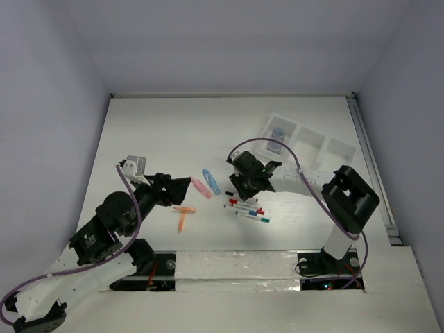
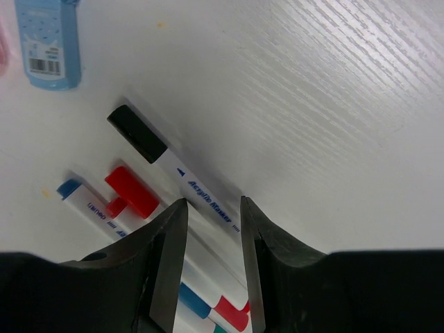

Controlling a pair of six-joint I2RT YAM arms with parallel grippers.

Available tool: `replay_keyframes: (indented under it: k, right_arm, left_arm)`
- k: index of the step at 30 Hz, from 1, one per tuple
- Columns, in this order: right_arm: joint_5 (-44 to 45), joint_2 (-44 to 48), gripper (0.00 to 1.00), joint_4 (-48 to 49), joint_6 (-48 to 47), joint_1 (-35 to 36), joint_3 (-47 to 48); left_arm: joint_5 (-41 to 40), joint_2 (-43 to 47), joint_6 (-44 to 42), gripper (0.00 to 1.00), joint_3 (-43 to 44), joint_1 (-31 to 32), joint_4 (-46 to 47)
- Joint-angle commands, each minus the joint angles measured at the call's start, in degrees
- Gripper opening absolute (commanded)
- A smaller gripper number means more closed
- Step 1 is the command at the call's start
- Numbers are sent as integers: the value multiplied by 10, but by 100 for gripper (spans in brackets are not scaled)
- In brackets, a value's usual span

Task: Sort the stationery into containers
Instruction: Pick up the pen from the center of the board.

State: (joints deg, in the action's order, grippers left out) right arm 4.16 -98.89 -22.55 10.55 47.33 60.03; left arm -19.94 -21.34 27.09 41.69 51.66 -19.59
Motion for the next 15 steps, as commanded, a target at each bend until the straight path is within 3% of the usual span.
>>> replay_keyframes:
  k: [1, 6, 12, 13, 15]
  right_arm:
    - [49, -23, 41, -1, 0, 4, 20]
    - [67, -58, 38, 8, 0, 4, 38]
    - [83, -66, 9, 22, -2, 4, 37]
    - [88, -63, 0, 24, -1, 4, 35]
    - [105, -42, 0, 32, 1, 4, 33]
  left_arm:
    - [-3, 8, 2, 74, -5, -1, 14]
    - [-2, 8, 2, 74, -5, -1, 12]
    - [-1, 9, 2, 74, -6, -1, 14]
    - [1, 9, 2, 74, -6, -1, 15]
    - [2, 7, 2, 74, -7, -1, 17]
